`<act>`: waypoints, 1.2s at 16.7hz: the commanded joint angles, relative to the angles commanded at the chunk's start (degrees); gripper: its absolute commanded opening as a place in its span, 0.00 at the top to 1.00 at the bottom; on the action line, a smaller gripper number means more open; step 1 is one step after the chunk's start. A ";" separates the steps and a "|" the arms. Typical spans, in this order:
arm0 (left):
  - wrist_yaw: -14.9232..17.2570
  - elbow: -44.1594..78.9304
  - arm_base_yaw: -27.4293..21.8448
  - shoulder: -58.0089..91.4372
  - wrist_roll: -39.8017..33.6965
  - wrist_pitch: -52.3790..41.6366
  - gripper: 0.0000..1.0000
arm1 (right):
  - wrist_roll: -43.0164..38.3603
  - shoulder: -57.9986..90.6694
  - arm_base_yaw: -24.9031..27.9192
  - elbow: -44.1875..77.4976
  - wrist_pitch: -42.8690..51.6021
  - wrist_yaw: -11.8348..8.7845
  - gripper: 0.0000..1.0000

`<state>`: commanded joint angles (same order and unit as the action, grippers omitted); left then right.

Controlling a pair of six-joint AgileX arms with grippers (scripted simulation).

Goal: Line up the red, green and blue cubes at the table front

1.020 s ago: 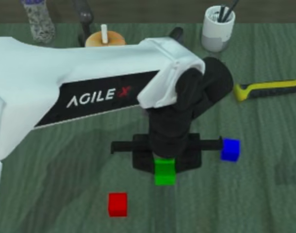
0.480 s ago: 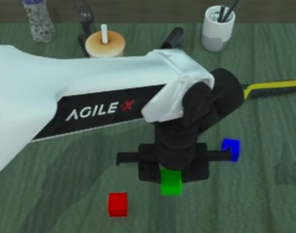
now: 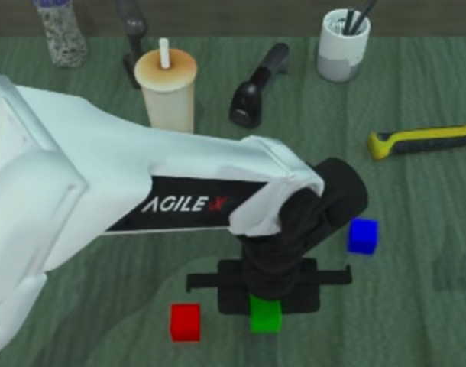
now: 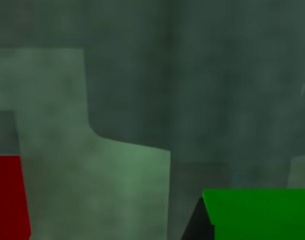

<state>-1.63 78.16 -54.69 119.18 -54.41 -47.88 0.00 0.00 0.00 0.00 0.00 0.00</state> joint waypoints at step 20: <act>0.00 -0.04 0.00 0.03 -0.01 0.06 0.00 | 0.00 0.00 0.00 0.00 0.00 0.00 0.00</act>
<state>-1.64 78.12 -54.69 119.21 -54.41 -47.82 0.00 0.00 0.00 0.00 0.00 0.00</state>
